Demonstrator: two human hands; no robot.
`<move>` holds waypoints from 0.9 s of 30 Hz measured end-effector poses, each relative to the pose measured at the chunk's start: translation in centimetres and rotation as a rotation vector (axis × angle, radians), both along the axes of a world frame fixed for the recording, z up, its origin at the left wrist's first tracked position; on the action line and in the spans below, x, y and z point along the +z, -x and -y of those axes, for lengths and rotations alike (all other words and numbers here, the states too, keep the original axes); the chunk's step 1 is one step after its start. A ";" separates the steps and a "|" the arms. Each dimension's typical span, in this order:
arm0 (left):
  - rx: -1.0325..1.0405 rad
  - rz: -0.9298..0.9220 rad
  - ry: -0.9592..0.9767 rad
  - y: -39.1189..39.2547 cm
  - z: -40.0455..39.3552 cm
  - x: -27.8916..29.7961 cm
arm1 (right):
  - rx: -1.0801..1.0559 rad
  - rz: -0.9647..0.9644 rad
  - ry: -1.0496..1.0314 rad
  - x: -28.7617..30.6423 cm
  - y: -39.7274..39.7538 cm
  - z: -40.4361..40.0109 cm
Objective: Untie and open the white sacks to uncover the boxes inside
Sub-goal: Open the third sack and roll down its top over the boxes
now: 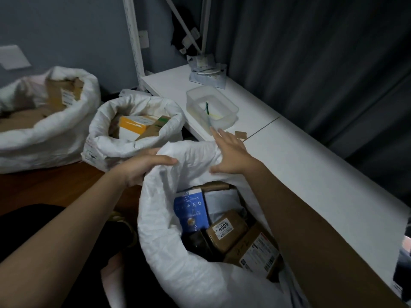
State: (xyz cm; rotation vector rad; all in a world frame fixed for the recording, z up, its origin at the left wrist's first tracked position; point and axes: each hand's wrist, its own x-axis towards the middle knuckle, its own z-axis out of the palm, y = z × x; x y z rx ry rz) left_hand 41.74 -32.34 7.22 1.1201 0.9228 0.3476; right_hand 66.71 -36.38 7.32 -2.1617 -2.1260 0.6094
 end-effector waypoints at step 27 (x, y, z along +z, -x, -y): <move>0.055 -0.506 -0.735 0.6 0.9 -4.3 | -0.112 -0.440 0.507 0.1 4.9 -5.4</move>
